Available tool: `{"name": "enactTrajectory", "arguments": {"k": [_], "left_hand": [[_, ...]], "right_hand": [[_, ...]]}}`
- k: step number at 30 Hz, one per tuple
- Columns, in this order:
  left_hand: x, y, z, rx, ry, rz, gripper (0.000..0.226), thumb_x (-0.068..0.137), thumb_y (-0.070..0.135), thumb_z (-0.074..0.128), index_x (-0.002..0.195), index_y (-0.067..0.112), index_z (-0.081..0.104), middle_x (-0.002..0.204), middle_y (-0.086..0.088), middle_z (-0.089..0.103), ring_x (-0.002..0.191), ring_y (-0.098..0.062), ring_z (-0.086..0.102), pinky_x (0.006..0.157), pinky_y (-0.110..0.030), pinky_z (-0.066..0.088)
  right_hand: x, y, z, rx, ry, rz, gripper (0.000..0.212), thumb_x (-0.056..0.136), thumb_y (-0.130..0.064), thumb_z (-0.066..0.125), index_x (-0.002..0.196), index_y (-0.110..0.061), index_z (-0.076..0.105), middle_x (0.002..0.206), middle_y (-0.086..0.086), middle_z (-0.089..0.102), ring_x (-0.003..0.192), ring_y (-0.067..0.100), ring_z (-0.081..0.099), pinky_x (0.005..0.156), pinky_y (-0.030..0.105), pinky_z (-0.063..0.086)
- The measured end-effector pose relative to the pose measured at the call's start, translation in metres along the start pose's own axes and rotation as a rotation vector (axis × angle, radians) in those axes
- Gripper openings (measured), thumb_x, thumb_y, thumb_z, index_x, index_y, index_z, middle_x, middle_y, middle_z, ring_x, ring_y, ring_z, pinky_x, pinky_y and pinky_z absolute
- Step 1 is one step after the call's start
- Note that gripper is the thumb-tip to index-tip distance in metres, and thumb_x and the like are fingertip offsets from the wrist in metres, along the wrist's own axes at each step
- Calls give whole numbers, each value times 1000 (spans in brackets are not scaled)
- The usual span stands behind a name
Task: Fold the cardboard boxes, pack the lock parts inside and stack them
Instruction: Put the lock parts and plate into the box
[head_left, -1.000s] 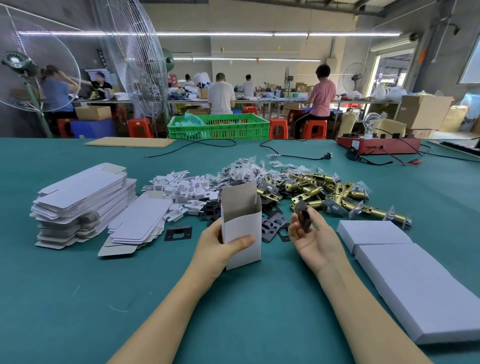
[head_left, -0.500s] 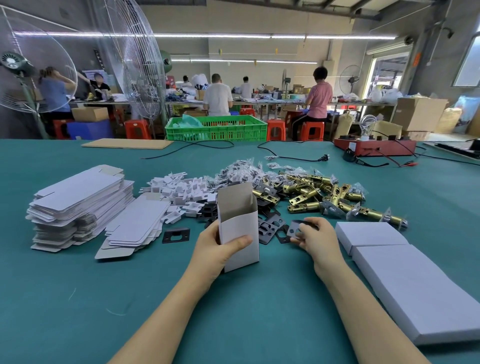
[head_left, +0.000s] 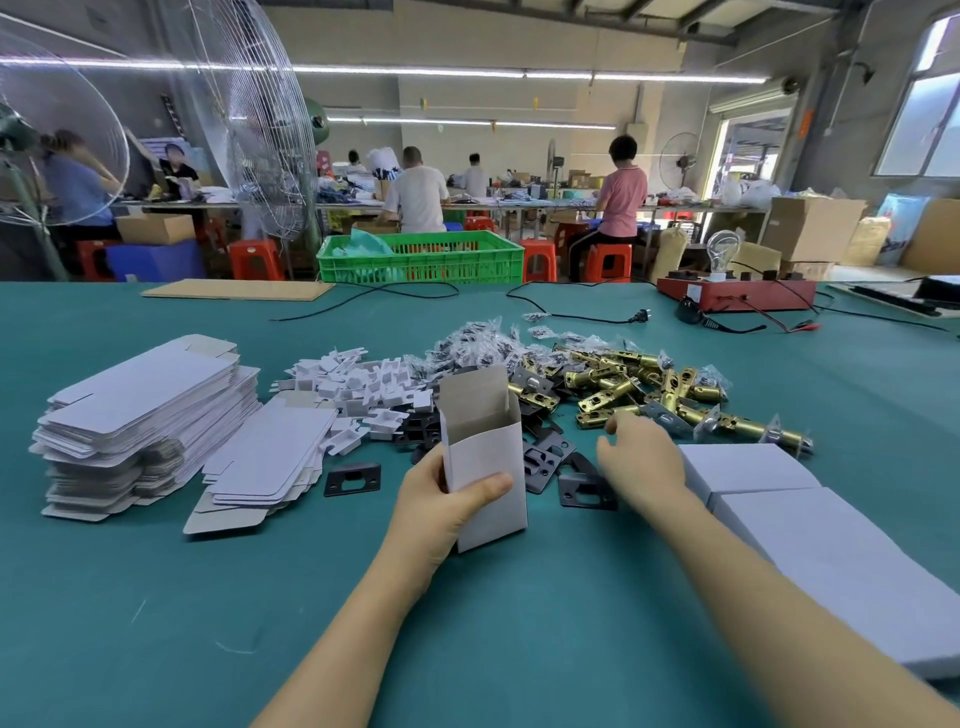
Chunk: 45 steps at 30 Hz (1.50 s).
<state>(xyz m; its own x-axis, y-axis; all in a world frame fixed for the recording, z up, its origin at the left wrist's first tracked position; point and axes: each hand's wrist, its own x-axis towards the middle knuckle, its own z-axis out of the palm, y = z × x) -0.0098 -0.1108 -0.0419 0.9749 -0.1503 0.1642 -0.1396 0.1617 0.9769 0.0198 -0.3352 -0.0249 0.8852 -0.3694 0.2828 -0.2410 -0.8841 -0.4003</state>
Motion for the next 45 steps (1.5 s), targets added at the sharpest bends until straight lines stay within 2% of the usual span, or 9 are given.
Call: {"name": "enactTrajectory", "arguments": {"k": [5, 10, 21, 26, 30, 33, 37, 42, 45], "left_hand": [[1, -1, -1, -14, -8, 6, 34, 73, 11, 84, 99, 27, 69, 92, 10, 75, 83, -10, 71, 64, -18, 55], [1, -1, -2, -27, -15, 6, 34, 73, 11, 84, 98, 28, 69, 91, 10, 75, 82, -9, 71, 64, -19, 55], [0, 0, -1, -19, -18, 19, 34, 75, 10, 83, 99, 28, 68, 91, 11, 75, 81, -7, 71, 63, -16, 54], [-1, 1, -1, -6, -14, 23, 34, 75, 11, 83, 100, 29, 68, 93, 12, 75, 83, -7, 71, 64, -17, 55], [-4, 2, 0, 15, -5, 26, 35, 76, 11, 82, 101, 30, 67, 93, 14, 75, 83, -4, 70, 63, -15, 54], [-5, 2, 2, 26, 9, 36, 35, 76, 11, 83, 100, 30, 68, 94, 13, 75, 85, -6, 71, 65, -16, 54], [-8, 2, 6, 67, 13, 53, 36, 72, 12, 86, 96, 34, 70, 95, 11, 75, 87, -10, 71, 68, -21, 56], [-12, 2, 10, 130, 28, 86, 36, 76, 11, 83, 96, 37, 68, 92, 17, 74, 85, -3, 69, 66, -16, 53], [-16, 1, 14, 193, 33, 125, 36, 78, 13, 82, 98, 39, 68, 92, 18, 73, 86, -4, 68, 69, -21, 56]], "right_hand": [[35, 14, 4, -212, -111, -217, 26, 96, -7, 40, 120, -5, 49, 118, 15, 54, 111, 33, 50, 86, 38, 43], [50, 15, 15, -493, -209, -329, 49, 94, -6, 39, 142, -14, 33, 150, 6, 36, 141, 29, 25, 103, 42, 35], [61, 5, -4, -766, -152, -636, 34, 89, -11, 49, 118, -24, 60, 112, -2, 57, 106, 22, 42, 74, 29, 31], [49, 5, -19, -485, 40, -636, 30, 90, -12, 48, 117, -22, 57, 112, -3, 62, 101, 20, 47, 73, 29, 36], [24, -5, -44, 376, 160, -253, 16, 87, -24, 65, 93, -13, 56, 84, 1, 59, 77, 19, 55, 61, 32, 45], [1, -15, -66, 811, 189, -52, 15, 81, -27, 69, 86, -22, 56, 87, 0, 63, 83, 21, 63, 68, 37, 55], [-19, -34, -110, 872, 199, -91, 9, 78, -26, 67, 84, -22, 61, 85, 2, 68, 87, 25, 67, 81, 51, 56], [-42, -55, -148, 877, 24, -277, 8, 80, -16, 72, 85, -17, 65, 74, 3, 72, 74, 22, 71, 68, 36, 61], [-53, -68, -150, 869, -63, -321, 8, 79, -13, 71, 85, -12, 66, 75, 7, 73, 73, 24, 72, 72, 39, 61]]}}
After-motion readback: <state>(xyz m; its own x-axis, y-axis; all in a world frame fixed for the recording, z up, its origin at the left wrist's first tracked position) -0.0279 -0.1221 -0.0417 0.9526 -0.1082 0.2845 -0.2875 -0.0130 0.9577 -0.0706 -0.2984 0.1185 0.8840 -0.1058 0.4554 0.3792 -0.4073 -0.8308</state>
